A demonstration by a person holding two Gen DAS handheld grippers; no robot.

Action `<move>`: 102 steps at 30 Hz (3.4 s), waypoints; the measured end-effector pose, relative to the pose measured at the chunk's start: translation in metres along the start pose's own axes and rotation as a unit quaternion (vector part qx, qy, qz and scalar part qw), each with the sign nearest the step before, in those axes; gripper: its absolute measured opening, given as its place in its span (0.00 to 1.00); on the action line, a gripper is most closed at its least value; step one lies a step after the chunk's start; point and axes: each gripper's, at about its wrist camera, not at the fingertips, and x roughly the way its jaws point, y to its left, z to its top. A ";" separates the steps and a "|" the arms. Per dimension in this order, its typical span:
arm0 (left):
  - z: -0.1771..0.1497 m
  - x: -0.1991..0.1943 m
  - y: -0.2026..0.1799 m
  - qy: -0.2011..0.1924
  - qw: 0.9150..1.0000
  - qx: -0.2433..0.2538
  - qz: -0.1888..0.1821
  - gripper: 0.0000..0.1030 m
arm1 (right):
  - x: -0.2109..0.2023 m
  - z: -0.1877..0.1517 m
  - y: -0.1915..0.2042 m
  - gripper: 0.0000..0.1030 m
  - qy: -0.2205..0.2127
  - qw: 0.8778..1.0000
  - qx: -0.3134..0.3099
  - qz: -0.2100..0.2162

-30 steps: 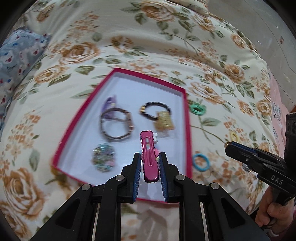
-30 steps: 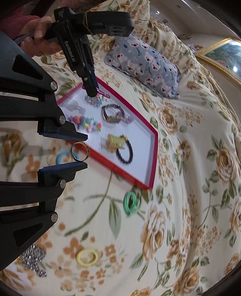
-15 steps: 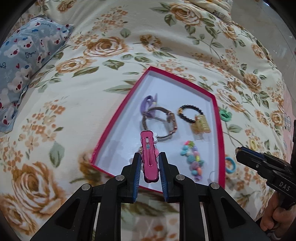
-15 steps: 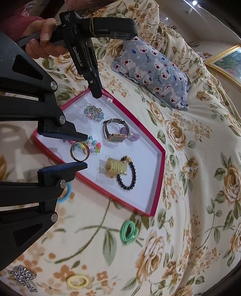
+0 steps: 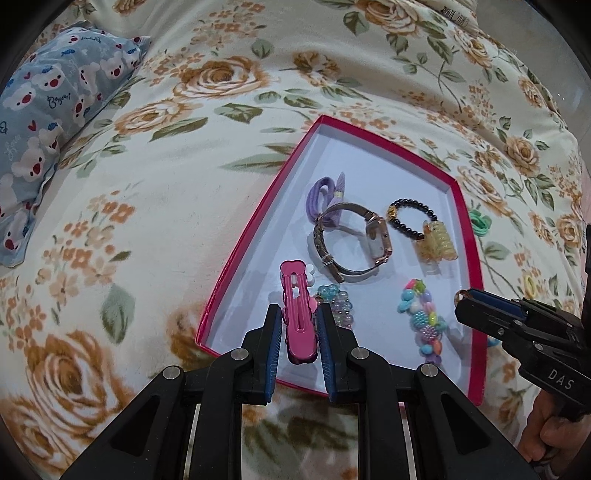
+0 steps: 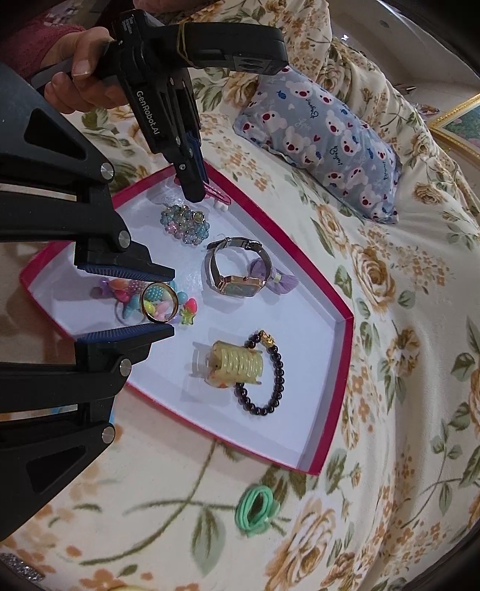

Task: Organize jewelry
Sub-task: 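Lower both items into the red box and open both tools, then move both open tools back over the silver chain and blue hair tie, then grasp the blue hair tie with the left tool while the right grasps the silver chain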

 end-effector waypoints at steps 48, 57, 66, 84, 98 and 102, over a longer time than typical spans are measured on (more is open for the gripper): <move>-0.006 -0.022 -0.005 -0.018 1.000 -0.010 -0.001 0.40 | -0.024 -0.006 -0.001 0.38 -0.025 1.000 0.007 -0.005; -0.017 -0.043 -0.034 -0.024 0.999 0.014 -0.037 0.44 | -0.074 -0.026 -0.030 0.42 -0.055 0.997 0.041 -0.032; -0.026 -0.052 -0.068 -0.019 0.996 0.054 -0.062 0.46 | -0.117 -0.052 -0.067 0.45 -0.077 0.991 0.082 -0.066; -0.042 -0.028 -0.143 0.018 0.985 0.138 -0.098 0.50 | -0.169 -0.120 -0.128 0.64 -0.089 0.975 0.154 -0.135; -0.035 0.018 -0.175 0.040 0.982 0.169 -0.079 0.53 | -0.155 -0.120 -0.138 0.74 -0.068 0.976 0.129 -0.163; -0.032 0.034 -0.181 0.048 0.981 0.173 -0.068 0.52 | -0.147 -0.119 -0.142 0.74 -0.060 0.976 0.127 -0.165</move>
